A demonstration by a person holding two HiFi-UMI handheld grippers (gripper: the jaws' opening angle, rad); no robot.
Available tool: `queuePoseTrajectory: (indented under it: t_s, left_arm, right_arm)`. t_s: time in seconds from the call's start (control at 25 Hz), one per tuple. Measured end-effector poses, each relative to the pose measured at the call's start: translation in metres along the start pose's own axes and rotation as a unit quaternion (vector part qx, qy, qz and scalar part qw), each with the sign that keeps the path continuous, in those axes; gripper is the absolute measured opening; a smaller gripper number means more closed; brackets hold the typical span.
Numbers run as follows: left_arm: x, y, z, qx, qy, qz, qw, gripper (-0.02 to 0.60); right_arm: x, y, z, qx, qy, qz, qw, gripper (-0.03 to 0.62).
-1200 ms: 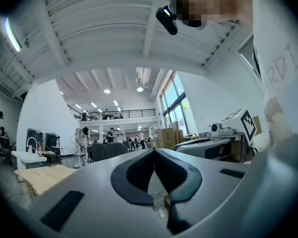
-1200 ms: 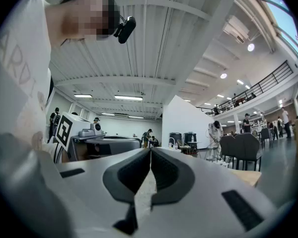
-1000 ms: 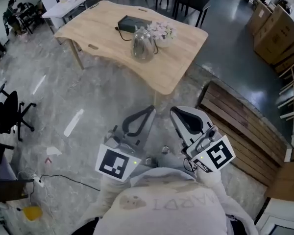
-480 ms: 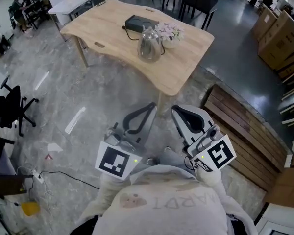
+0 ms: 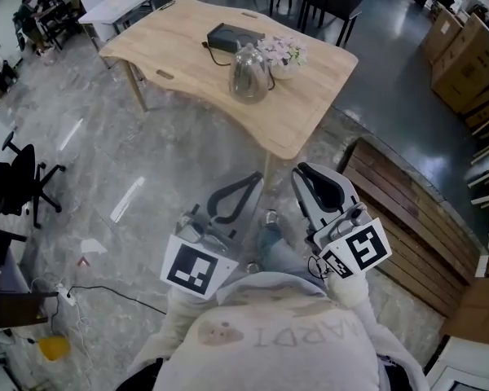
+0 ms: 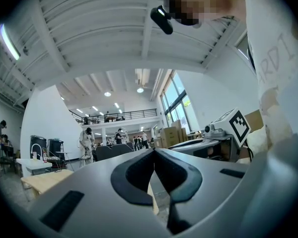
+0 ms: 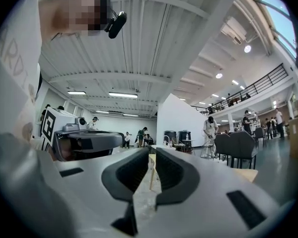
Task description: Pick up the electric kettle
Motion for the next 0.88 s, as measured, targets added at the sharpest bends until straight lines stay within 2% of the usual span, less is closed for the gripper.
queuePoseTrajectory:
  t_s: [0.08, 0.16, 0.32, 0.52, 0.88]
  left_arm:
    - [-0.001, 0.003, -0.004, -0.001, 0.002, -0.004, 1.0, 0.013]
    - [-0.003, 0.007, -0.008, -0.001, 0.002, -0.007, 1.0, 0.014]
    - [-0.007, 0.022, -0.013, 0.001, 0.009, -0.027, 0.9996, 0.014]
    - [-0.018, 0.05, -0.02, 0.016, 0.014, -0.002, 0.9998, 0.014]
    - [-0.028, 0.097, -0.055, 0.011, 0.011, 0.009, 0.9998, 0.014]
  right_arm:
    - [-0.005, -0.007, -0.005, -0.003, 0.006, -0.005, 1.0, 0.03]
    - [-0.011, -0.015, -0.014, -0.001, 0.015, -0.009, 1.0, 0.107]
    - [-0.02, -0.028, -0.036, -0.004, 0.023, -0.007, 1.0, 0.129]
    - [-0.029, -0.042, -0.069, 0.004, 0.031, -0.006, 0.999, 0.15]
    - [-0.053, -0.078, -0.136, 0.021, 0.066, 0.0, 0.998, 0.179]
Point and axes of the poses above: the fingertips, and each gripper's own axes: z backward along the fingers, y to its left, x out of its top, the point moved 3 cm from there along z, backward along the fingers, and after that the axes turned 15 degrees about -x, right-handed, at the moved point
